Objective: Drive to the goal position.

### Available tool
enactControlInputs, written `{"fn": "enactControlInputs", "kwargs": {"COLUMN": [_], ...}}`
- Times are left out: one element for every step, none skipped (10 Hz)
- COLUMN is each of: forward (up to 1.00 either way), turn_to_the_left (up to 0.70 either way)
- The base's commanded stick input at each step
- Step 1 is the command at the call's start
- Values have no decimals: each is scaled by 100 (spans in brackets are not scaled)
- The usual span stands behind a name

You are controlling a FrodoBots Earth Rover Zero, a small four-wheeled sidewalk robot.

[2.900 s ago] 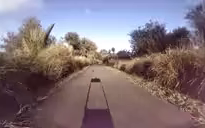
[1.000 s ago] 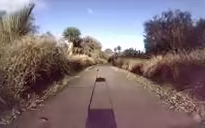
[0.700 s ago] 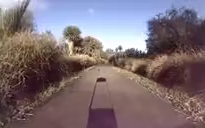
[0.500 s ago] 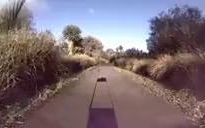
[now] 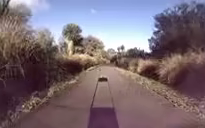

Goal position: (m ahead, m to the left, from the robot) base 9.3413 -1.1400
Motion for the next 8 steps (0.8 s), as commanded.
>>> {"fn": "enactControlInputs", "kwargs": {"forward": [100,100,100,100,100,100,100,100], "turn_to_the_left": [0,0,0,-8,-21,-34,-33,-20]}}
